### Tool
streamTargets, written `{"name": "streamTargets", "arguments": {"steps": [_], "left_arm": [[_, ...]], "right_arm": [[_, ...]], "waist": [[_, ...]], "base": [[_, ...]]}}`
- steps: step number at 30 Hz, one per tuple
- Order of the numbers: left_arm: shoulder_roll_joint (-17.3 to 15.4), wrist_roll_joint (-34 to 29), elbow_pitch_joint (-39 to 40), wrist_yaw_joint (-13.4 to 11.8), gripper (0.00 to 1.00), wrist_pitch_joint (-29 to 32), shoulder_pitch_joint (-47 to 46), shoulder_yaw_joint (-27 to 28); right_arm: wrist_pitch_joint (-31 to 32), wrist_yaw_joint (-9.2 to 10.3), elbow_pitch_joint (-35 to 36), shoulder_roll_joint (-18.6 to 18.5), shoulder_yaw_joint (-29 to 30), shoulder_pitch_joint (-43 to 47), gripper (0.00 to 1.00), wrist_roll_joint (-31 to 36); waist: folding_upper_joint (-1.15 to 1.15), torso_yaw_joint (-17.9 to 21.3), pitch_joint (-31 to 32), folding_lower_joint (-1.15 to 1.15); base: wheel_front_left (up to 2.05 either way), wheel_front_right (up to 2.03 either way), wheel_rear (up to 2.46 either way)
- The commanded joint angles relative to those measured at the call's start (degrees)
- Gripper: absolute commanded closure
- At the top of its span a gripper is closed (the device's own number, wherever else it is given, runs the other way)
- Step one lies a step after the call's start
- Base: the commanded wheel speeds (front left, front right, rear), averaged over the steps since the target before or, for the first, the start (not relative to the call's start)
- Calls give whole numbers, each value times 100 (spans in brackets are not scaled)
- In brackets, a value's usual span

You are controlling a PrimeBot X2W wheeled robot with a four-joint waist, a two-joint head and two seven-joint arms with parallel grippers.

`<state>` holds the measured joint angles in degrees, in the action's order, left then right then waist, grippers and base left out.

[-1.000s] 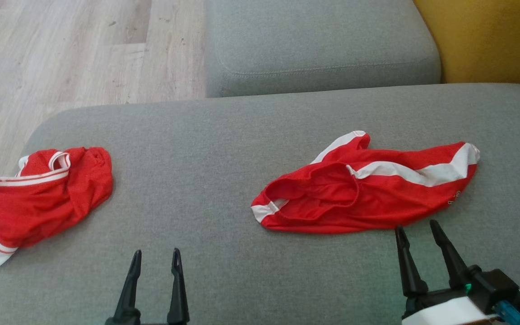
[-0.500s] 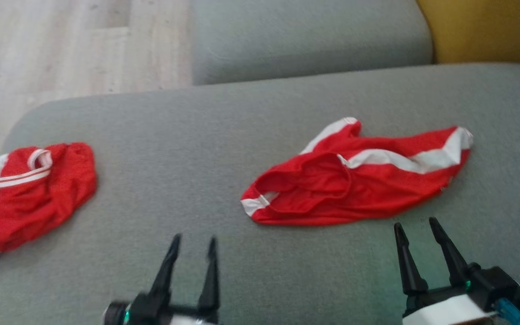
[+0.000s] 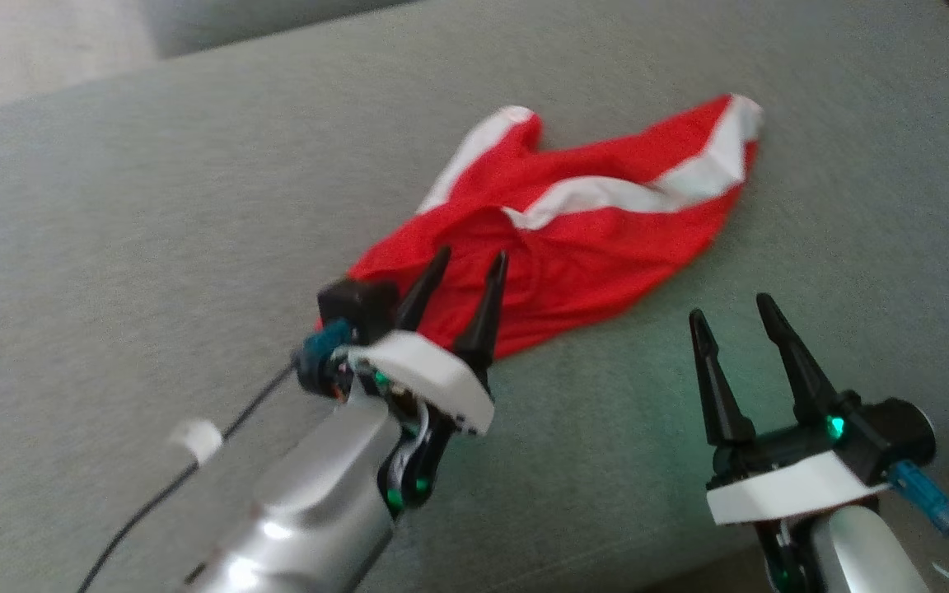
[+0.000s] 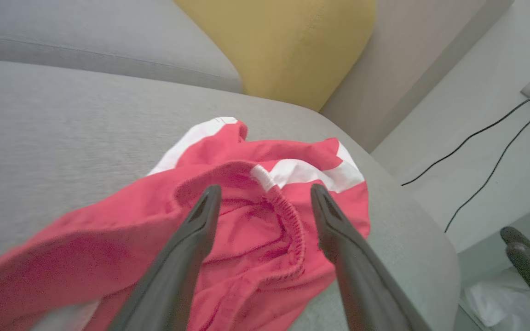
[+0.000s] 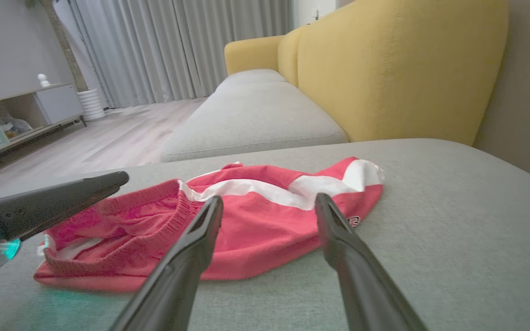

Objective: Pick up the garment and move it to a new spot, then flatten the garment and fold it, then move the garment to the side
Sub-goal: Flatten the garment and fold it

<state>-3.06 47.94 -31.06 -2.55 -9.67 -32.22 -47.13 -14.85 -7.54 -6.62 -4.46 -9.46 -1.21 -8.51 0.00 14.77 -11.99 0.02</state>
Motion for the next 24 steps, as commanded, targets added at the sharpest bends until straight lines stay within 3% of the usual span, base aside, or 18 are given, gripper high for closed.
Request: {"name": "streamTargets", "arguments": {"steps": [1,11,12,13,14,19,24], "left_arm": [[18,462,-32,-43,0,99,-438,-78],[18,1679,-851,-87,0,-189,-1255,-494],[18,1754,-912,-72,22,-247,-1301,-523],[18,1812,-970,-59,65,-306,-1344,-552],[18,1859,-1007,-24,100,-346,-1375,-608],[18,2028,-927,189,100,-469,-1360,-945],[18,2054,-544,257,100,-519,-1109,-1178]], "right_arm": [[-15,5,195,8,-172,-265,0,-49],[-15,5,146,120,-174,-323,0,-115],[-15,5,145,125,-167,-313,0,-116],[-15,5,145,129,-156,-301,0,-114],[-15,5,141,132,-140,-285,0,-109],[-15,5,111,140,-99,-240,0,-71],[-15,5,160,74,68,-150,0,-7]], "waist": [[0,671,-580,-2],[0,1112,-801,-2],[0,1113,-803,-2],[0,1105,-802,-2],[0,1081,-790,-2],[0,794,-648,-2],[0,217,-408,-2]], "base": [[0,0,0],[0,0,0],[0,0,0],[0,0,0],[0,0,0],[0,0,0],[0,0,0]]}}
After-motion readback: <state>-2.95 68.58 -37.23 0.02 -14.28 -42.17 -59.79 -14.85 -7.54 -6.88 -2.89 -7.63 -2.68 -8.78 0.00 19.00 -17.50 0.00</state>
